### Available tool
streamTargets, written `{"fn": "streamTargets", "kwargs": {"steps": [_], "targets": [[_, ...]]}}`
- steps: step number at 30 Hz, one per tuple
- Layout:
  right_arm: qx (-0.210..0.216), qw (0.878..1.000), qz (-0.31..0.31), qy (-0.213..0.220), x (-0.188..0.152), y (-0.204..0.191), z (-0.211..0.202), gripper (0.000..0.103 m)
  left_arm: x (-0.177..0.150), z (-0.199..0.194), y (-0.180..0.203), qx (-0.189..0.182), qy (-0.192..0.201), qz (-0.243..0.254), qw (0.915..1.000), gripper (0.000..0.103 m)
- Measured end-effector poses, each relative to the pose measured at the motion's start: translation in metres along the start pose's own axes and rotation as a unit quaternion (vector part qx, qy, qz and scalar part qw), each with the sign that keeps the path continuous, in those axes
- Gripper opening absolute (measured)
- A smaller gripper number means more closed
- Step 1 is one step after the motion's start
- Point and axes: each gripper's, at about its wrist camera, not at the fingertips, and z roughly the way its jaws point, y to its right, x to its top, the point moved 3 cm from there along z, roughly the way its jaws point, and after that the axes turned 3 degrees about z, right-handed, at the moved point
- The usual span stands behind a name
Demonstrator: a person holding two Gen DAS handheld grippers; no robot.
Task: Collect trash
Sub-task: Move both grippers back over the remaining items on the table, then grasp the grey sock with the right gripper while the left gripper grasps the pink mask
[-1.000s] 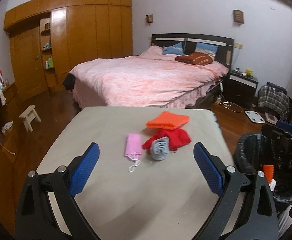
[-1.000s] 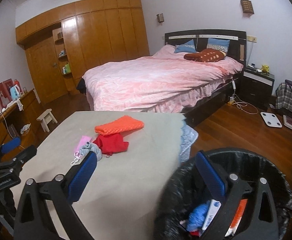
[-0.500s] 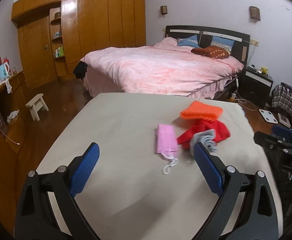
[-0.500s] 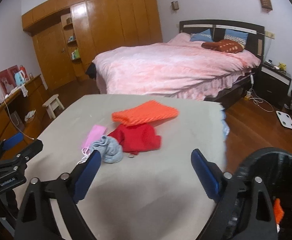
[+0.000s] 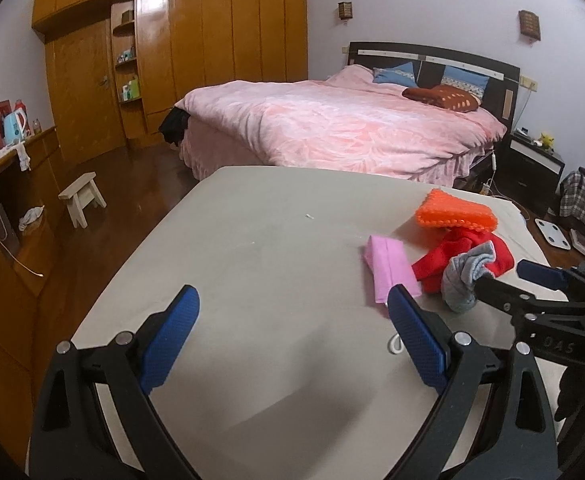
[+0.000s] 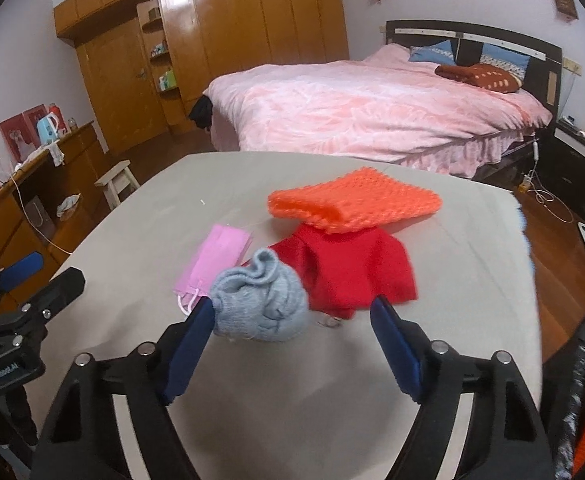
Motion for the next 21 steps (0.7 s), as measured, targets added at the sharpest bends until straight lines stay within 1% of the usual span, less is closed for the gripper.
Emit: {"fn": "streamTargets", "kwargs": {"steps": [2,7,8,9,12,16,21], "targets": [[0.005,1.000,-0.003,-0.004,0.001,-0.005,0.005,0.074,-0.001,0.003,-0.001,0.001,-0.001,0.000,1.0000,0.093],[0.021,1.000,-0.010,-0.018,0.000,-0.016,0.016,0.063,-0.001,0.007,-0.004,0.002,-0.002,0.000,1.0000,0.092],[0.021,0.999,-0.014,-0.021,-0.001,-0.018,0.019,0.060,-0.002,0.009,-0.004,0.003,-0.003,0.000,1.0000,0.092],[0.019,0.999,-0.017,-0.025,-0.002,-0.019,0.021,0.052,-0.002,0.010,-0.006,0.004,-0.004,-0.002,1.0000,0.092],[0.018,0.999,-0.015,-0.028,-0.002,-0.016,0.020,0.041,-0.003,0.011,-0.007,0.006,-0.007,-0.007,0.9999,0.092],[0.024,0.999,-0.012,-0.023,-0.003,-0.008,0.009,0.039,-0.002,0.016,-0.003,0.000,-0.011,-0.004,0.9999,0.092],[0.023,1.000,0.003,-0.005,-0.001,0.009,-0.018,0.039,0.003,0.027,0.018,-0.024,-0.018,0.009,0.9995,0.091]]}}
